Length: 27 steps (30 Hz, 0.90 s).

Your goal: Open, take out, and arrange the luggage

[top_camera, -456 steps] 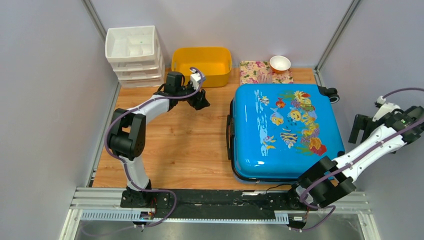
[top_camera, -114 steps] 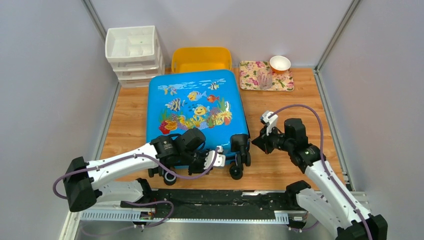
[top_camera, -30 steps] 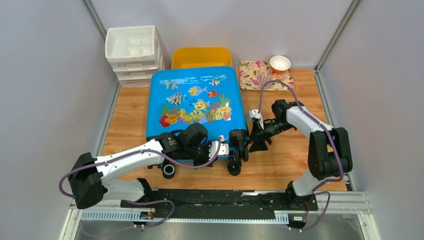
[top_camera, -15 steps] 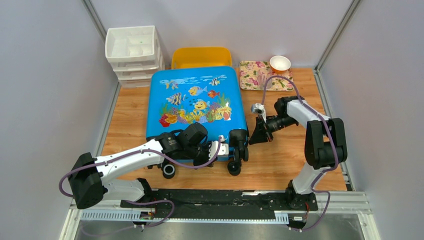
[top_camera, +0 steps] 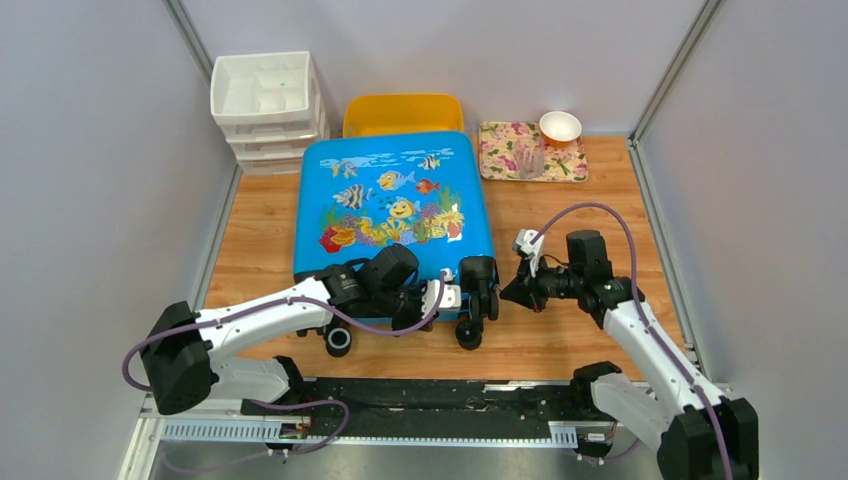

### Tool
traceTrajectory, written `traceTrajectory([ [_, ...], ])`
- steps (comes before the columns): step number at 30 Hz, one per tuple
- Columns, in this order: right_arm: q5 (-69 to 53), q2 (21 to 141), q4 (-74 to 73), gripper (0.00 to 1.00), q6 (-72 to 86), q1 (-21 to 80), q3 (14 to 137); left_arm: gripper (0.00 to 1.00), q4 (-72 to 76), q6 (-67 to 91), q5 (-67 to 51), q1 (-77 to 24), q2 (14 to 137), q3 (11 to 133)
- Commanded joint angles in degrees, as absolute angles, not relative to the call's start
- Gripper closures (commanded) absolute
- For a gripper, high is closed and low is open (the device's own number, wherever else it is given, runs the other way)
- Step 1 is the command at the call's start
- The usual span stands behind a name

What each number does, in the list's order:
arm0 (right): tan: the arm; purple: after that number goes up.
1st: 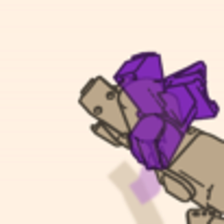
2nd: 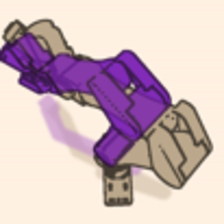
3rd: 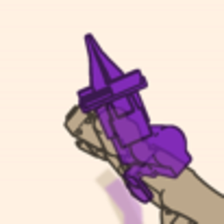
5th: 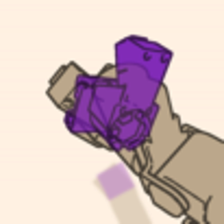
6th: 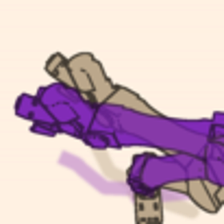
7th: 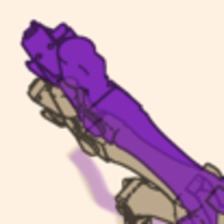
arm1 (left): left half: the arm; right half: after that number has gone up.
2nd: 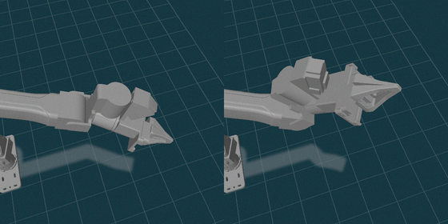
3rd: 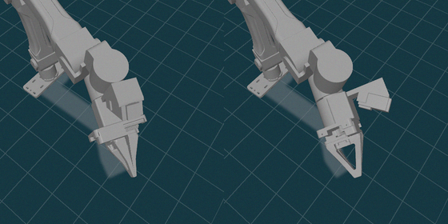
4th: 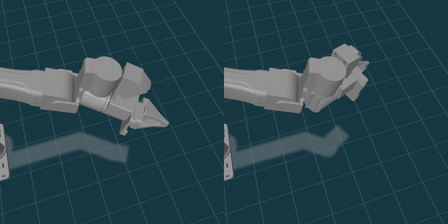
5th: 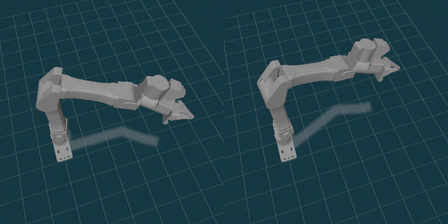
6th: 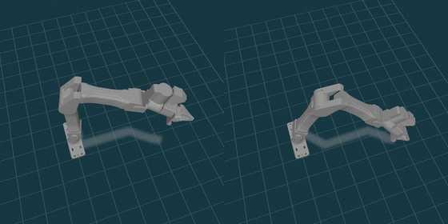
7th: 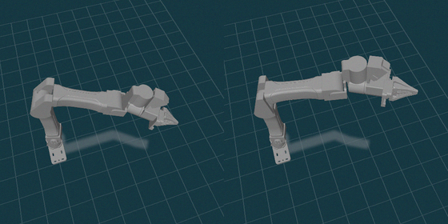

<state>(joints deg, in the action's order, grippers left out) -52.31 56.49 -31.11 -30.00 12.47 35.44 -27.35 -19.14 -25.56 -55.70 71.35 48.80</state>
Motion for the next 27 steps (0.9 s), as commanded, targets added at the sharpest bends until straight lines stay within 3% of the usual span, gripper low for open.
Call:
traceTrajectory([
  [1, -40.2, 48.2, -19.5, 1.00, -8.2, 18.8, 31.9, 0.98, -16.5, -17.5, -19.3, -52.9, 74.0, 51.2],
  [8, -25.0, 41.6, -10.1, 1.00, 12.6, 30.3, 26.4, 1.00, -14.2, -15.5, -20.0, -52.9, 76.9, 52.6],
  [11, -14.9, 36.9, -9.4, 1.00, 11.1, 40.5, 24.4, 1.00, -13.4, -15.1, -20.0, -52.9, 77.7, 53.3],
  [15, -11.8, 34.6, -10.3, 1.00, 10.3, 48.3, 23.6, 1.00, -13.4, -14.8, -19.9, -52.9, 78.7, 54.9],
  [24, -8.0, 37.9, -4.3, 1.00, 19.2, 52.4, 22.4, 1.00, -11.8, -12.3, -19.8, -52.1, 79.9, 56.0],
  [27, 2.3, 37.7, -3.2, 1.00, 16.8, 53.5, 21.3, 1.00, -11.9, -11.4, -20.1, -51.9, 80.2, 56.5],
])
